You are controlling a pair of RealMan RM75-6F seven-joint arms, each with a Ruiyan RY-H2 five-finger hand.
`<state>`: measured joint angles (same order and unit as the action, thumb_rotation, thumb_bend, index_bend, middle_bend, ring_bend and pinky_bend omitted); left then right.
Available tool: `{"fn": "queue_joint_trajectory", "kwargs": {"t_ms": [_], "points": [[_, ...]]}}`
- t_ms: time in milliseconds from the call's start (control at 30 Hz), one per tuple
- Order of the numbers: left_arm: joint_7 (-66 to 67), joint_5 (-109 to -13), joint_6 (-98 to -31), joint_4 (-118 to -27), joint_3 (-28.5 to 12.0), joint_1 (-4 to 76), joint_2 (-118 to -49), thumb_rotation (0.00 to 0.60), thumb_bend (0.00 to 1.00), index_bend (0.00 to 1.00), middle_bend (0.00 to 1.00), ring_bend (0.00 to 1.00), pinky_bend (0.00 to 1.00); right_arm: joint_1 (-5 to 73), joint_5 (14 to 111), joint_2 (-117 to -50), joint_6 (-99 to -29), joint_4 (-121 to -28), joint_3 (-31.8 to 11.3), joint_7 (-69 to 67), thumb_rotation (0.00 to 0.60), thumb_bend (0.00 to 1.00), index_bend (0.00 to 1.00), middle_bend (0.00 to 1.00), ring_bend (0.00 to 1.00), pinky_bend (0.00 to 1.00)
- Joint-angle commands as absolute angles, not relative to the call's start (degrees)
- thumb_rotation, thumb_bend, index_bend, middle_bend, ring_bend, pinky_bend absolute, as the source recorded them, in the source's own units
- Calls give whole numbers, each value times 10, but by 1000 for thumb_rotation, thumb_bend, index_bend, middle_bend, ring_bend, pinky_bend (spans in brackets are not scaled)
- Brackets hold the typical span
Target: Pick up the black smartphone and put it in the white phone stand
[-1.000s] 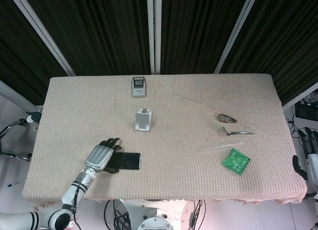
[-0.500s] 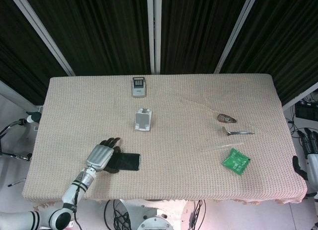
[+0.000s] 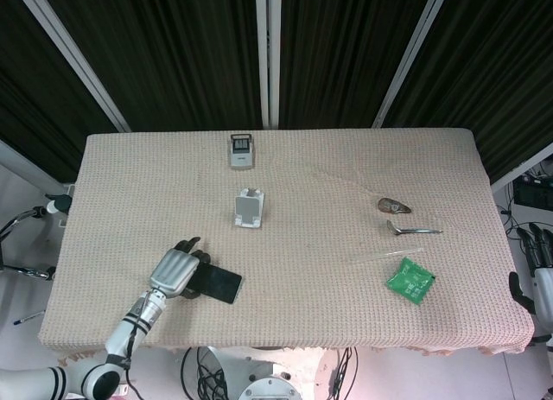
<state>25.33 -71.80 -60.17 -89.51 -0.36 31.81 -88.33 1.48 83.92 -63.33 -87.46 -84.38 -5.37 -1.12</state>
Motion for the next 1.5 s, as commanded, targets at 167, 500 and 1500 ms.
{"fn": "queue_joint_trajectory", "kwargs": {"t_ms": [167, 500, 1500], "points": [[243, -747, -615, -896, -1, 316, -873, 600, 390, 560, 552, 168, 201, 15, 840, -632, -875, -845, -53, -11, 600, 421, 0, 0, 0, 0], [248, -794, -629, -906, 7, 317, -840, 600, 414, 560, 590, 203, 216, 15, 841, -631, -874, -845, -52, -13, 600, 422, 0, 0, 0, 0], [235, -867, -608, -957, -34, 369, -708, 600, 410, 560, 591, 323, 255, 14, 844, -625, -883, -861, -54, 1, 600, 419, 0, 0, 0, 0]]}}
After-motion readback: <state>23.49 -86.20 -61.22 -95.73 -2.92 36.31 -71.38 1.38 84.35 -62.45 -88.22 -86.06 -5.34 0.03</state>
